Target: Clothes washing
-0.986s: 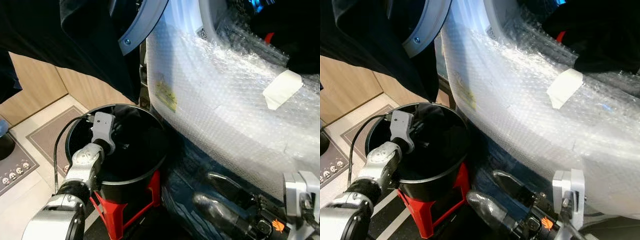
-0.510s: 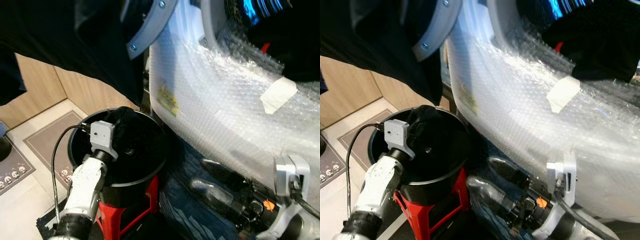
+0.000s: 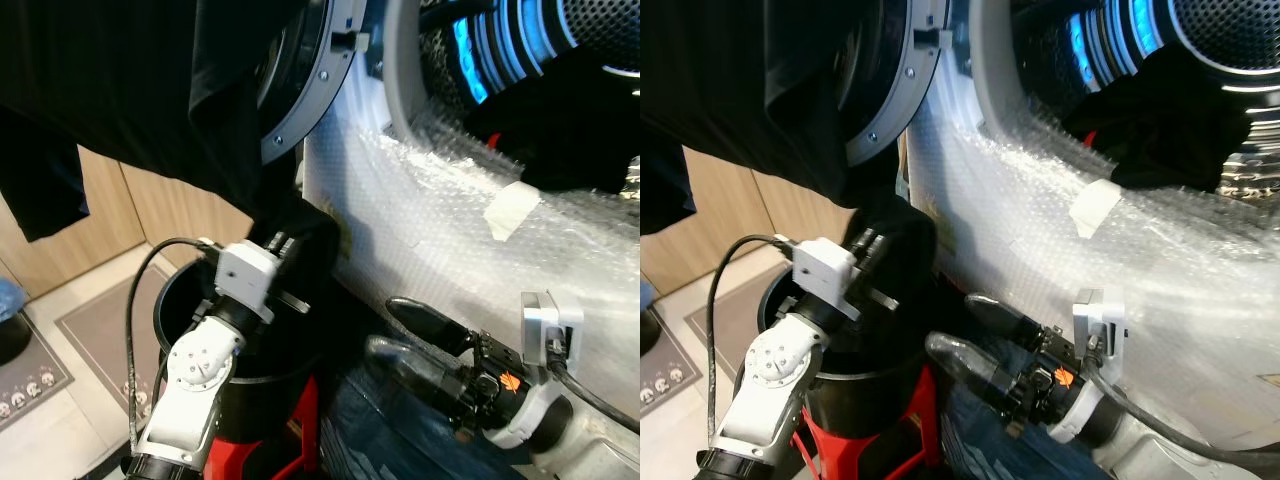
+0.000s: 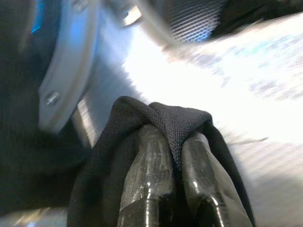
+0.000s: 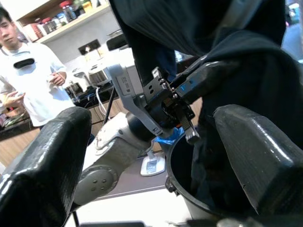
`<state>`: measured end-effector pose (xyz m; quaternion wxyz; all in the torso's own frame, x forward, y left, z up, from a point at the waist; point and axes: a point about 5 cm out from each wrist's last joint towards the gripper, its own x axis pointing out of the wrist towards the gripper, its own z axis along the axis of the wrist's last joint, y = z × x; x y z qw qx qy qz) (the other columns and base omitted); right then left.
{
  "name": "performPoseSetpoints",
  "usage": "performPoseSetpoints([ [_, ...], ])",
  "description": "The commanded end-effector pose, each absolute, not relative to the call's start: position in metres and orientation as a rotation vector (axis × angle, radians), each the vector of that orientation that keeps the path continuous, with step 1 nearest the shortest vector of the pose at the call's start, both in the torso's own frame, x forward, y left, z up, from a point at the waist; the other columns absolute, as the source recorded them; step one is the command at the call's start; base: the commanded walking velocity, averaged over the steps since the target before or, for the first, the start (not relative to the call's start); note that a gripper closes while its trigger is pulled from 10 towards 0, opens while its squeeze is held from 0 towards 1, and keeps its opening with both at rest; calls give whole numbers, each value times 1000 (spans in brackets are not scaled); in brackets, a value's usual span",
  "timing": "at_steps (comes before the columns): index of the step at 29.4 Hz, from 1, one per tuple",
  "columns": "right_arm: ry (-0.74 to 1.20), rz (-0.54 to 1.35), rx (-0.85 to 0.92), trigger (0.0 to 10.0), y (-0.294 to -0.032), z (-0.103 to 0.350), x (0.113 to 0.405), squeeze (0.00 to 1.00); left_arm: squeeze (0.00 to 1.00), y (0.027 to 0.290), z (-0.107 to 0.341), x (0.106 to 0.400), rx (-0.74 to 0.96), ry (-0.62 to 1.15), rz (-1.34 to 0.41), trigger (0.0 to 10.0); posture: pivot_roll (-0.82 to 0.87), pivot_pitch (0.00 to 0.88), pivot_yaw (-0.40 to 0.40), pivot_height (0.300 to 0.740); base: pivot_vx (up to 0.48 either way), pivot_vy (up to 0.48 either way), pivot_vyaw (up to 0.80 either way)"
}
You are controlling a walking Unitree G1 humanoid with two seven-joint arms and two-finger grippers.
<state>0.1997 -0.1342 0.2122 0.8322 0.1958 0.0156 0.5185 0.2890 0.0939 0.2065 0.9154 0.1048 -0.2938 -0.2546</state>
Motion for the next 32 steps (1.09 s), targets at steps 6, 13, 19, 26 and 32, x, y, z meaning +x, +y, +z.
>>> performPoseSetpoints([
  [6, 1, 1076, 384, 10000, -138, 209, 209, 0, 0, 65, 214, 276, 311, -628, -686, 10000, -107, 0, -50, 740, 0, 0, 0],
  [13, 42, 914, 343, 10000, -158, 178, 227, 0, 0, 50, 252, 270, 329, -742, -732, 10000, -99, 0, -23, 740, 0, 0, 0],
  [19, 52, 882, 352, 10000, -165, 165, 235, 0, 0, 41, 278, 265, 315, -842, -740, 10000, -84, 0, -9, 740, 0, 0, 0],
  [26, 5, 824, 325, 10000, -171, 163, 260, 0, 0, 23, 310, 263, 241, -925, -781, 10000, -62, 0, 5, 740, 0, 0, 0],
  [32, -16, 817, 331, 10000, -173, 162, 267, 0, 0, 13, 329, 269, 242, -972, -803, 10000, -57, 0, 20, 740, 0, 0, 0],
])
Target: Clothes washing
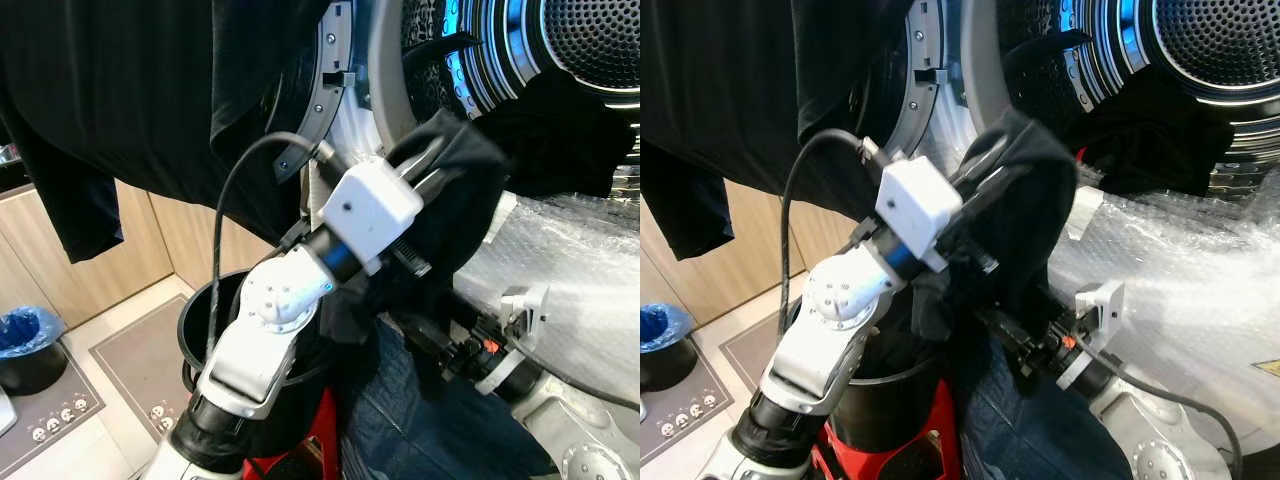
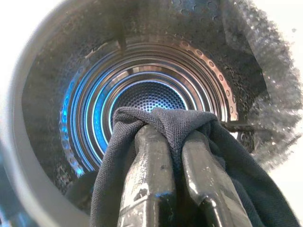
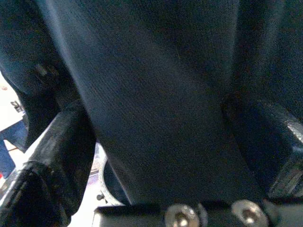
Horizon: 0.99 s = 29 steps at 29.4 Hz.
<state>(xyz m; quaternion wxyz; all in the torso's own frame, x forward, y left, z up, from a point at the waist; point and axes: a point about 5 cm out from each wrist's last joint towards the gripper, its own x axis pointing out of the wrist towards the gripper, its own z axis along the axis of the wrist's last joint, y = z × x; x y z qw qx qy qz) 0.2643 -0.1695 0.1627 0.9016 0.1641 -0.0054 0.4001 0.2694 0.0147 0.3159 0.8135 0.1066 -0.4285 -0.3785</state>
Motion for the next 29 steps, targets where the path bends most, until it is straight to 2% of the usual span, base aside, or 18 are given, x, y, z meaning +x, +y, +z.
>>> performPoseSetpoints([
  [1, -16, 823, 327, 10000, -174, 161, 266, 0, 0, 12, 333, 274, 259, -974, -796, 10000, -58, 0, 22, 740, 0, 0, 0],
  [3, -29, 870, 335, 10000, -171, 162, 260, 0, 0, 15, 343, 291, 335, -949, -756, 10000, -59, 0, 30, 740, 0, 0, 0],
  [6, -56, 920, 344, 10000, -166, 167, 254, 0, 0, 24, 351, 309, 332, -899, -729, 10000, -63, 0, 40, 740, 0, 0, 0],
  [11, -75, 952, 329, 10000, -162, 170, 246, 0, 0, 31, 359, 323, 360, -857, -764, 10000, -84, 0, 68, 740, 0, 0, 0],
  [24, -150, 651, 336, 10000, -181, 185, 279, 0, 0, -8, 357, 300, 243, -890, -980, 10000, -100, 0, 81, 740, 0, 0, 0],
  [29, -182, 636, 353, 10000, -186, 194, 281, 0, 0, -17, 355, 293, 209, -893, -1025, 10000, -105, 0, 79, 740, 0, 0, 0],
])
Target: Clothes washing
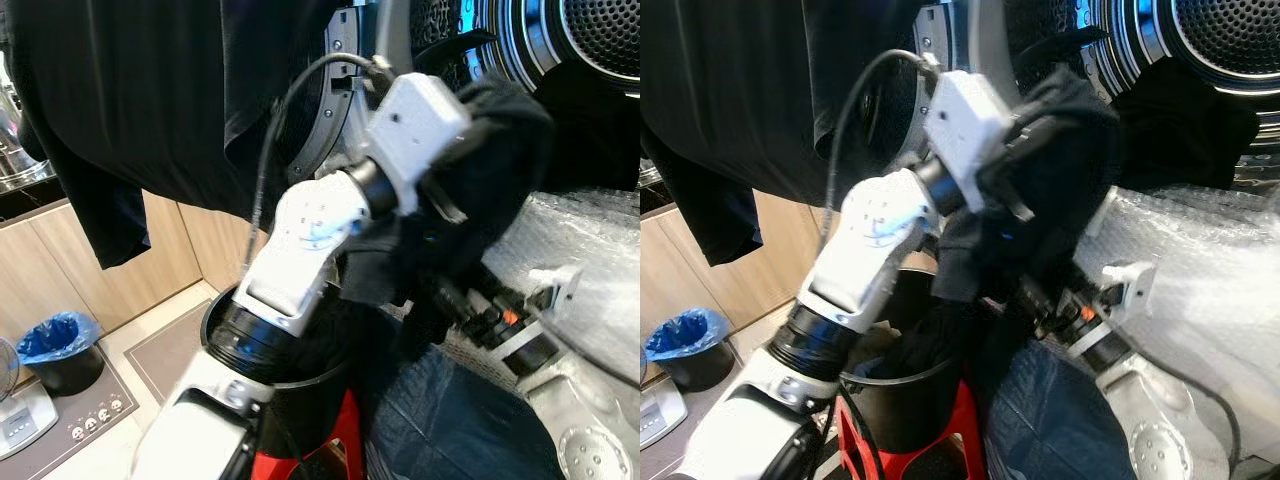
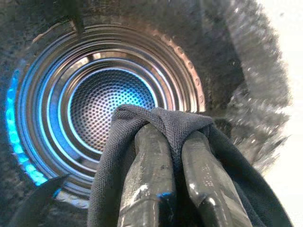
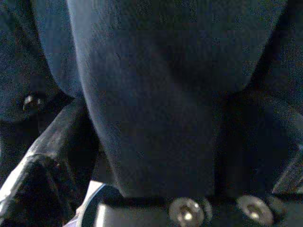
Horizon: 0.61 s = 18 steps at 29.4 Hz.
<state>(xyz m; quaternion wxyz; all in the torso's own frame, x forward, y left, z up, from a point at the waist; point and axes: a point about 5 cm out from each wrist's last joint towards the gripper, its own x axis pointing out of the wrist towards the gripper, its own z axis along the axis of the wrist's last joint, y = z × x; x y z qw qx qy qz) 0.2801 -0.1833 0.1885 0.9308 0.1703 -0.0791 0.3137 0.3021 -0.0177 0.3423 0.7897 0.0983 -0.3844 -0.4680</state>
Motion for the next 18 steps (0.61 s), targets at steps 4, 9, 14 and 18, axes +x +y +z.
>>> performPoseSetpoints([
  [4, -234, 675, 350, 10000, -185, 207, 279, 0, 0, -26, 346, 289, 191, -875, -1061, 10000, -115, 0, 86, 740, 0, 0, 0],
  [9, -281, 671, 389, 10000, -184, 218, 281, 0, 0, -36, 342, 280, 150, -865, -1109, 10000, -116, 0, 89, 740, 0, 0, 0],
  [14, -304, 672, 395, 10000, -181, 222, 283, 0, 0, -42, 343, 273, 101, -869, -1125, 10000, -116, 0, 92, 740, 0, 0, 0],
  [18, -305, 656, 416, 10000, -181, 225, 285, 0, 0, -45, 345, 271, 83, -874, -1116, 10000, -111, 0, 90, 740, 0, 0, 0],
])
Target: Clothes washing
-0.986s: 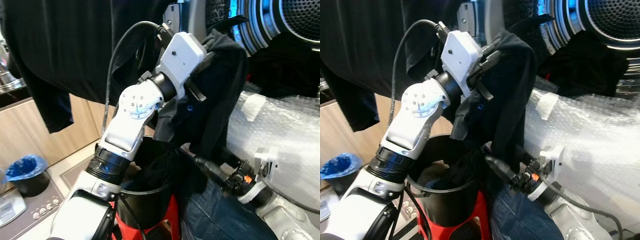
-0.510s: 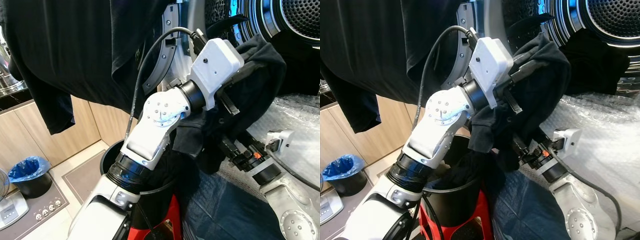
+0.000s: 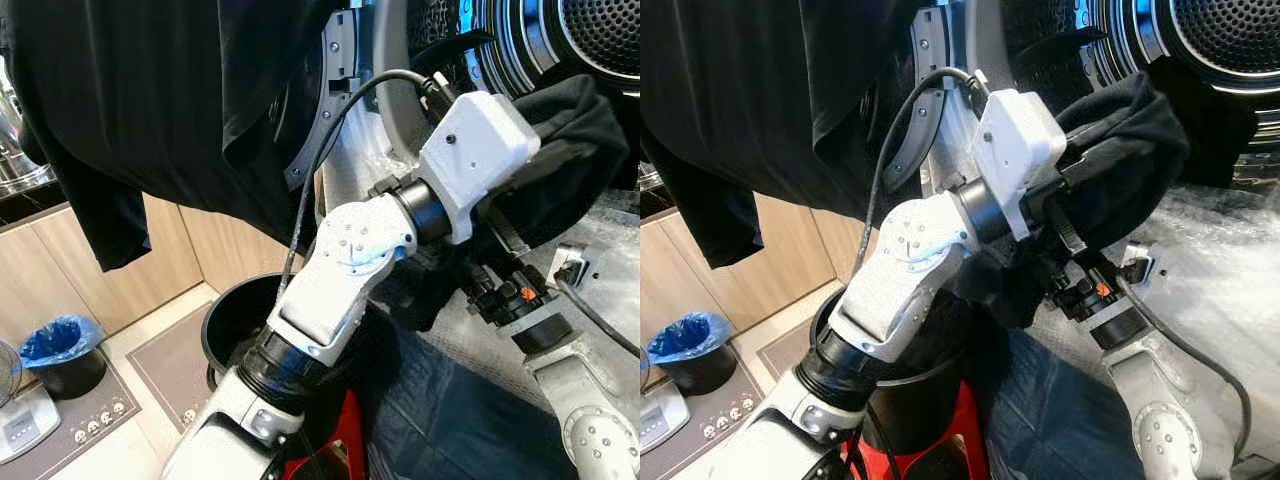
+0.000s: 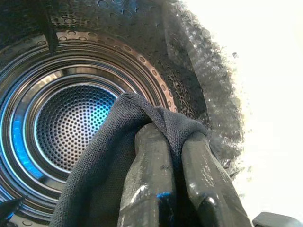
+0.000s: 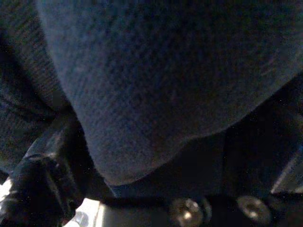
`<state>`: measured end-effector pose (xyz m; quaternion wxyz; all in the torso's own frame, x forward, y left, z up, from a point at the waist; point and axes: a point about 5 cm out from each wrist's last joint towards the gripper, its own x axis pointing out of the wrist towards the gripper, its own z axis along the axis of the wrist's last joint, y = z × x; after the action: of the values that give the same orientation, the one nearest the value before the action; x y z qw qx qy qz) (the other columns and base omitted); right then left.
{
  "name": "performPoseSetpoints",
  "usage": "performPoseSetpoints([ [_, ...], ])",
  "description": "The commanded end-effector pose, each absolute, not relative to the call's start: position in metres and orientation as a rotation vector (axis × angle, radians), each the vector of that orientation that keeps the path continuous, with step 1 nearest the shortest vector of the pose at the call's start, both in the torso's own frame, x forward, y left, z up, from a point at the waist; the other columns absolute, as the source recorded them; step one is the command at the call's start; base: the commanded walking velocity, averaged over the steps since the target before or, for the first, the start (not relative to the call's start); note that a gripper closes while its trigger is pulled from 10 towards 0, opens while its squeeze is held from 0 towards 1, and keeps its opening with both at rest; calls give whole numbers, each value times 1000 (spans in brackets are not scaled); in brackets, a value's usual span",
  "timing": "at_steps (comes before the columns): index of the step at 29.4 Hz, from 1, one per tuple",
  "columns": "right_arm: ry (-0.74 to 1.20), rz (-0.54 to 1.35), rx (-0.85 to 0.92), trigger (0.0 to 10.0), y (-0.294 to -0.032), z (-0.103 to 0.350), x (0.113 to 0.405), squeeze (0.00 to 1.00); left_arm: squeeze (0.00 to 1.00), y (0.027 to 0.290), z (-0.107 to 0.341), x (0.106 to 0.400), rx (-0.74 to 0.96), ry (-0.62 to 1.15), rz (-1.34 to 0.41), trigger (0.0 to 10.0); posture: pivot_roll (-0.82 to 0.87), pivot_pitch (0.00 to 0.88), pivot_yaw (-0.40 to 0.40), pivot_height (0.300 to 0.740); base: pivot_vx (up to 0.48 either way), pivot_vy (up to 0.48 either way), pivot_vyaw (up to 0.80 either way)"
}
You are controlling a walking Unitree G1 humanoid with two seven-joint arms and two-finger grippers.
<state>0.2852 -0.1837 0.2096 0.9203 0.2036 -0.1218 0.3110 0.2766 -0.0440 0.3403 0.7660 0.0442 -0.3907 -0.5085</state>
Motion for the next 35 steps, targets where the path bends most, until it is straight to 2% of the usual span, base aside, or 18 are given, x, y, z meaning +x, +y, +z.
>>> performPoseSetpoints([
  [1, -307, 651, 432, 4235, -182, 225, 286, 0, 0, -45, 345, 270, 72, -870, -1119, 10000, -108, 0, 90, 740, 0, 0, 0],
  [2, -308, 647, 444, 4235, -182, 226, 286, 0, 0, -46, 345, 270, 65, -867, -1121, 10000, -107, 0, 89, 740, 0, 0, 0],
  [3, -310, 648, 447, 0, -182, 227, 287, 0, 0, -46, 345, 271, 64, -862, -1114, 10000, -105, 0, 89, 740, 0, 0, 0],
  [35, -347, 685, 574, 0, -173, 242, 286, 0, 0, -57, 342, 266, 45, -817, -1156, 10000, -105, 0, 79, 740, 0, 0, 0],
])
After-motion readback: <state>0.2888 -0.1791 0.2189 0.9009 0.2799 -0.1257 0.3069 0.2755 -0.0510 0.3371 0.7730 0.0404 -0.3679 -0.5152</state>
